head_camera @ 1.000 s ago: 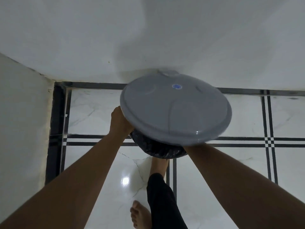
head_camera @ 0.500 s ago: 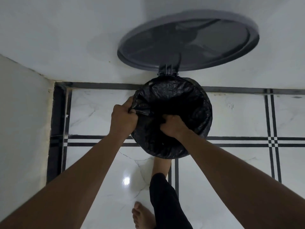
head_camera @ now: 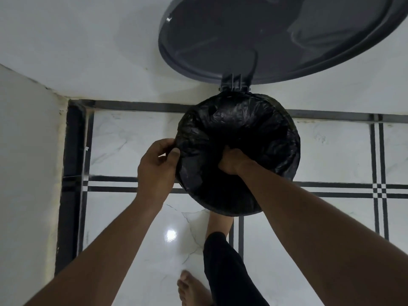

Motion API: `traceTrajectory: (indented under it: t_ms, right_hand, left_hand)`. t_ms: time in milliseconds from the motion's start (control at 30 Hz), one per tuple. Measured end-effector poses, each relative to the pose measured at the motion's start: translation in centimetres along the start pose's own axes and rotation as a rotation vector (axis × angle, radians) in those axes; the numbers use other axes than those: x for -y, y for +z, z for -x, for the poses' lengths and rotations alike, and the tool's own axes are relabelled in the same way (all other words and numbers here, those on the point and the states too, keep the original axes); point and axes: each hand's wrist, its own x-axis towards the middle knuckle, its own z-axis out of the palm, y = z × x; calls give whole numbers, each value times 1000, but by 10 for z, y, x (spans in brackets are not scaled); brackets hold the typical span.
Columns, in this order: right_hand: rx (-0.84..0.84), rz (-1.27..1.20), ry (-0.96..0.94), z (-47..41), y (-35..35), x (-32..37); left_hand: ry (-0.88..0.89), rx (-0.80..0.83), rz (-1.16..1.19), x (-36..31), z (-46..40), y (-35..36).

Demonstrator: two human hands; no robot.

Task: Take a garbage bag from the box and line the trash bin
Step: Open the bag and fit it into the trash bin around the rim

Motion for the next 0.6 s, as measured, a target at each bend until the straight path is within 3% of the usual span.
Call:
traceTrajectory:
  t_ms: [267,400,600]
  right_hand:
    - [94,70,15,-30,18,-4]
    - [98,101,-12,-36,17,0]
    - [-15,182,-22,-23,18,-2]
  left_hand:
    - [81,-18,-43,12,1,7]
    - [0,-34,-4,9,2,13]
    - [-59,-74,96,12,2,12]
